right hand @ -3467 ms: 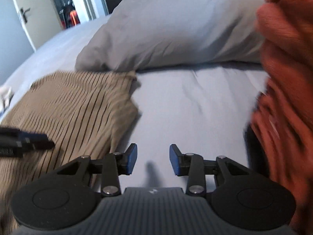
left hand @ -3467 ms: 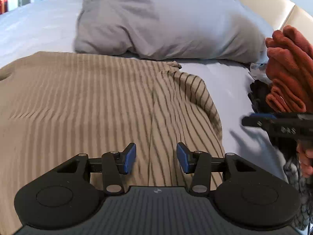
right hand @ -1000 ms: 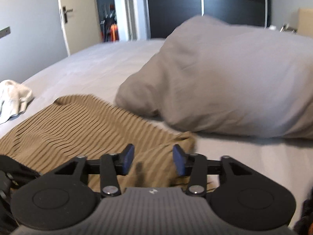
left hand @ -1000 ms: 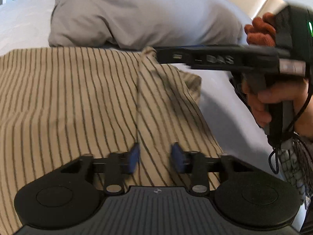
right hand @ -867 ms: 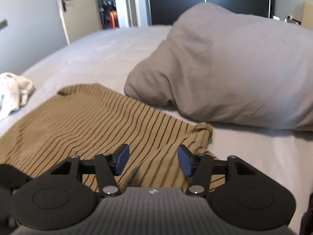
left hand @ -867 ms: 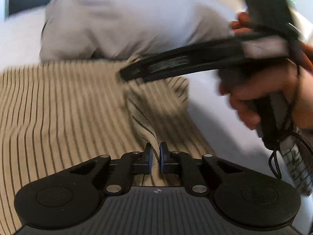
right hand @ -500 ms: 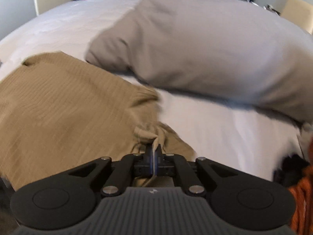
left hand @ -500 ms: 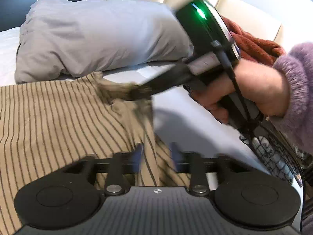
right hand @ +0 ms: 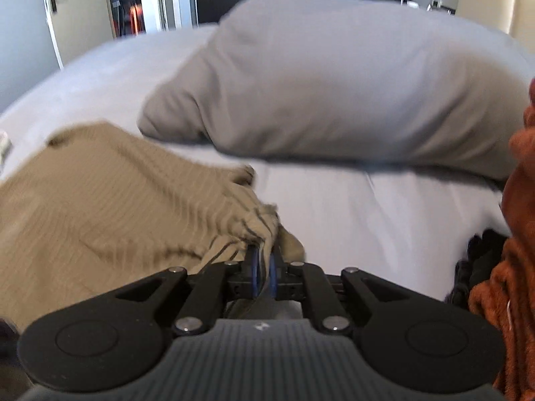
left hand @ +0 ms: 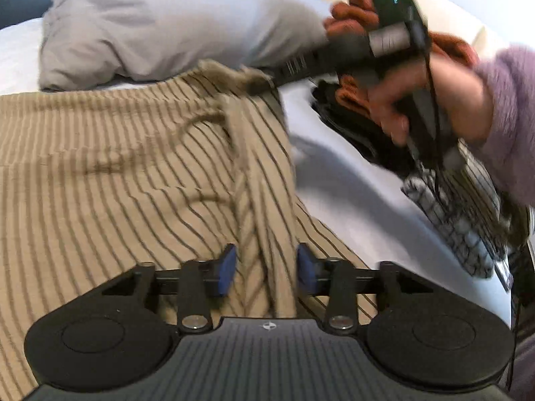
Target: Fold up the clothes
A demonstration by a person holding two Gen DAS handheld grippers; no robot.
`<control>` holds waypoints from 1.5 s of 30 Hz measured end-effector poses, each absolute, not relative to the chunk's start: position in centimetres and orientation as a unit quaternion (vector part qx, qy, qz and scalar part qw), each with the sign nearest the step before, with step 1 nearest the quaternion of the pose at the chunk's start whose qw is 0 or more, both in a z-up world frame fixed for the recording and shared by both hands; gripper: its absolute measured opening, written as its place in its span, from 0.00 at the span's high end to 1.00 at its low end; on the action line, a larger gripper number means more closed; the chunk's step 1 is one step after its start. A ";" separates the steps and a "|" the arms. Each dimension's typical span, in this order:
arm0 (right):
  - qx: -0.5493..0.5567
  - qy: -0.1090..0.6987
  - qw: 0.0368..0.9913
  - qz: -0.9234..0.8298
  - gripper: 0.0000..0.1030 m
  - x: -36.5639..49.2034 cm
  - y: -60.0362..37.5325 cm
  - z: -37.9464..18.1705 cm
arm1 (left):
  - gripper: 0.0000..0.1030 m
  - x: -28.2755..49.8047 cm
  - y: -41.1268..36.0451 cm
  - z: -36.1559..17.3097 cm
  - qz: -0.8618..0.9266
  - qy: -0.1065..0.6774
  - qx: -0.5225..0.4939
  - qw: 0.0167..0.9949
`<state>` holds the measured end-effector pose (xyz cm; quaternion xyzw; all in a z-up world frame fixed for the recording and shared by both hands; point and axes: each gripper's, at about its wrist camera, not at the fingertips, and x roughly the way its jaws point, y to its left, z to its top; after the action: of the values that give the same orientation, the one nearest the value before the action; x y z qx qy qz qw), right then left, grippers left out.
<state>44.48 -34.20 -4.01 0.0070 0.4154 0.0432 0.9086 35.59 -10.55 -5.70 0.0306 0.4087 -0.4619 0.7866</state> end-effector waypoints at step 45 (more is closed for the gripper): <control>-0.014 0.406 0.906 0.120 0.93 57.0 -16.8 -3.7 | 0.88 41.4 0.9 -6.0 -0.356 0.442 -0.127 0.814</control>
<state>56.99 -16.75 -3.66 -0.0135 0.4056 0.1196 0.9061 41.44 0.91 -6.04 -0.1267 0.4419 -0.3561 0.8136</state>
